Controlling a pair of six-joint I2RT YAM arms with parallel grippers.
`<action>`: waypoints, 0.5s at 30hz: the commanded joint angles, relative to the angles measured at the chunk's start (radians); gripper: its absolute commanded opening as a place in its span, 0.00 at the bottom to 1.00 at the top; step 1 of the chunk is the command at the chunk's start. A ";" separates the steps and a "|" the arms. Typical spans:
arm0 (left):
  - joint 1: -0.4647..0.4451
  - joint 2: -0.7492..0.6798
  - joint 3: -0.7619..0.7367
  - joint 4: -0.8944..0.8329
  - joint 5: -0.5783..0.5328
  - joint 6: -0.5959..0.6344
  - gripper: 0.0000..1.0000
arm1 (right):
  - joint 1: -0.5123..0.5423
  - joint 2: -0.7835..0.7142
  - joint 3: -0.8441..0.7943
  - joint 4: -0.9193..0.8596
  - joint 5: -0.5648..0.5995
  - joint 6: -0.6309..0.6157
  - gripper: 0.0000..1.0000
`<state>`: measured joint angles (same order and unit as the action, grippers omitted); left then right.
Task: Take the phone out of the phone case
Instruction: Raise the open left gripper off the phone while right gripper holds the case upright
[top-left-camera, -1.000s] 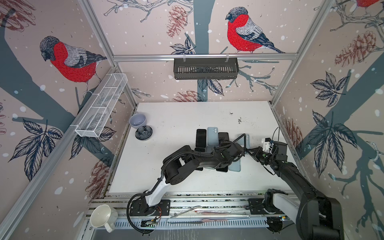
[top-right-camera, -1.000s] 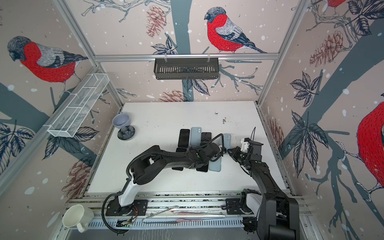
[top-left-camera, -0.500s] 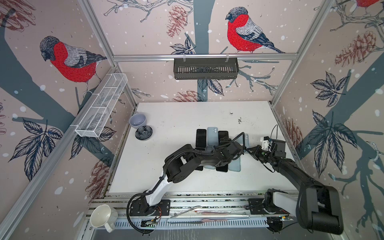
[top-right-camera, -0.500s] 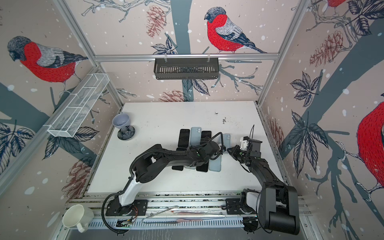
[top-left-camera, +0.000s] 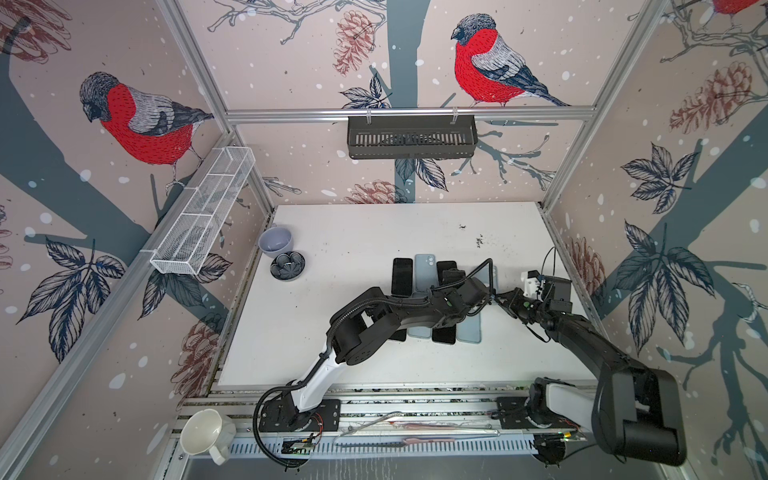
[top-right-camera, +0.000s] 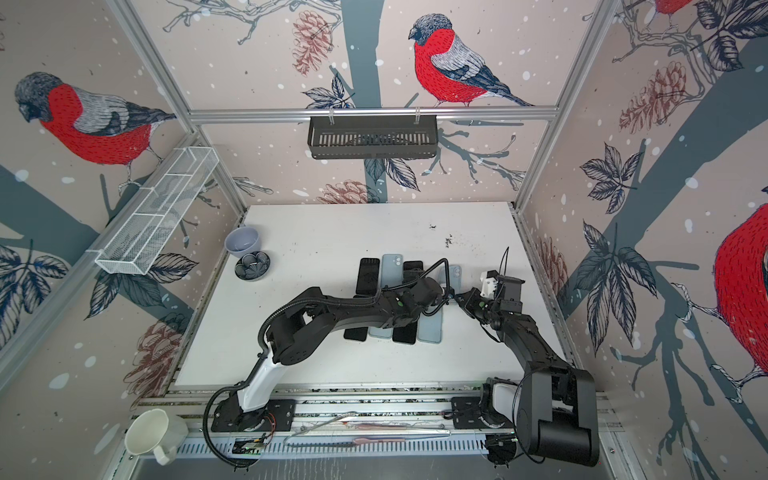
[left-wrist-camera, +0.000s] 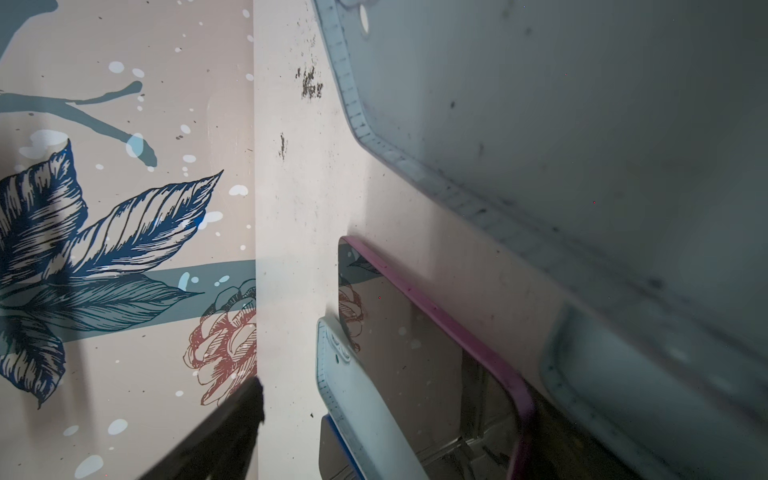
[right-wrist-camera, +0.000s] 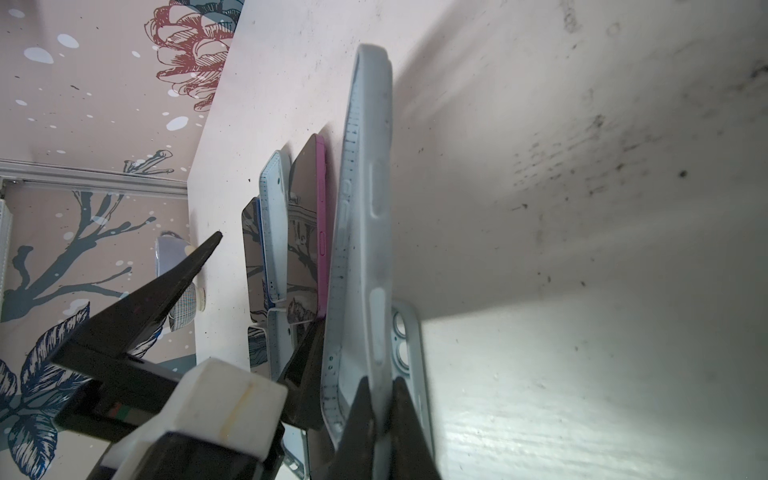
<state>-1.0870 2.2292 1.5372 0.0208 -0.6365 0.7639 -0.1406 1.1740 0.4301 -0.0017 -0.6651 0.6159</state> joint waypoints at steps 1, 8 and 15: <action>0.008 -0.006 0.019 -0.053 0.023 -0.033 0.91 | -0.002 0.008 0.010 0.011 -0.007 -0.028 0.03; 0.020 0.007 0.061 -0.121 0.048 -0.074 0.95 | -0.003 0.015 0.004 0.013 -0.016 -0.036 0.04; 0.032 0.003 0.118 -0.234 0.117 -0.130 0.97 | -0.002 0.013 0.004 0.008 -0.023 -0.038 0.05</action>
<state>-1.0584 2.2383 1.6405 -0.1490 -0.5533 0.6556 -0.1425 1.1889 0.4332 -0.0032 -0.6735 0.5953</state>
